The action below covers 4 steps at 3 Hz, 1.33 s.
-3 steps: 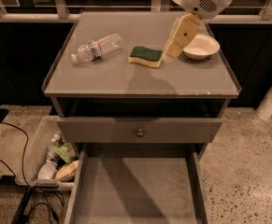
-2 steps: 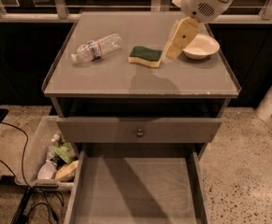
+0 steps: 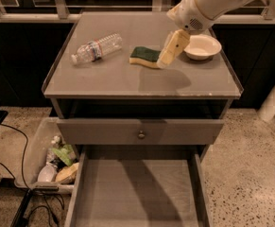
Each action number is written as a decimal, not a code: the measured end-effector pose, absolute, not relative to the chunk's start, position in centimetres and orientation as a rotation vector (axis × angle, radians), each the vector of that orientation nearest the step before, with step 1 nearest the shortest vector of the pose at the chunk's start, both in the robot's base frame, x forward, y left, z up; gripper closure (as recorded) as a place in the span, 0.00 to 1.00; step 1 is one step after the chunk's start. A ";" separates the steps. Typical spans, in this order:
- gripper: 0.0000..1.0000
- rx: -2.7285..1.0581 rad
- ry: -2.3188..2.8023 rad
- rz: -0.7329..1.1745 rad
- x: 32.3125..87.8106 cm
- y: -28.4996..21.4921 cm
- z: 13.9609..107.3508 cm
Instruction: Place sponge into middle drawer
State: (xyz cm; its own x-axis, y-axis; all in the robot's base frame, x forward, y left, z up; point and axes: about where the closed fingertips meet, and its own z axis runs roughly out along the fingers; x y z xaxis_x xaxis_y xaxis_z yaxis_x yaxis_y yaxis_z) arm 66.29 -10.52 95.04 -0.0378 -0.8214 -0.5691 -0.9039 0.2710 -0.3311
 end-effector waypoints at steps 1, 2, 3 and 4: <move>0.00 -1.571 1.875 0.232 69.2 -9.8 91.7; 0.00 -1.582 1.901 0.293 71.4 -9.2 88.6; 0.00 -1.582 1.929 0.328 73.1 -8.9 86.3; 0.00 -1.576 1.947 0.349 74.5 -8.6 84.9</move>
Offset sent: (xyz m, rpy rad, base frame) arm 0.0793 0.0167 -0.0934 0.0585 0.1612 0.0419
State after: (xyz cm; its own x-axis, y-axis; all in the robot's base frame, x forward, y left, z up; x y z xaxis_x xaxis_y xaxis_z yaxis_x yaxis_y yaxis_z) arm 74.45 -8.61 84.94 -0.1122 -0.7930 -0.5987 -0.9516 0.2593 -0.1652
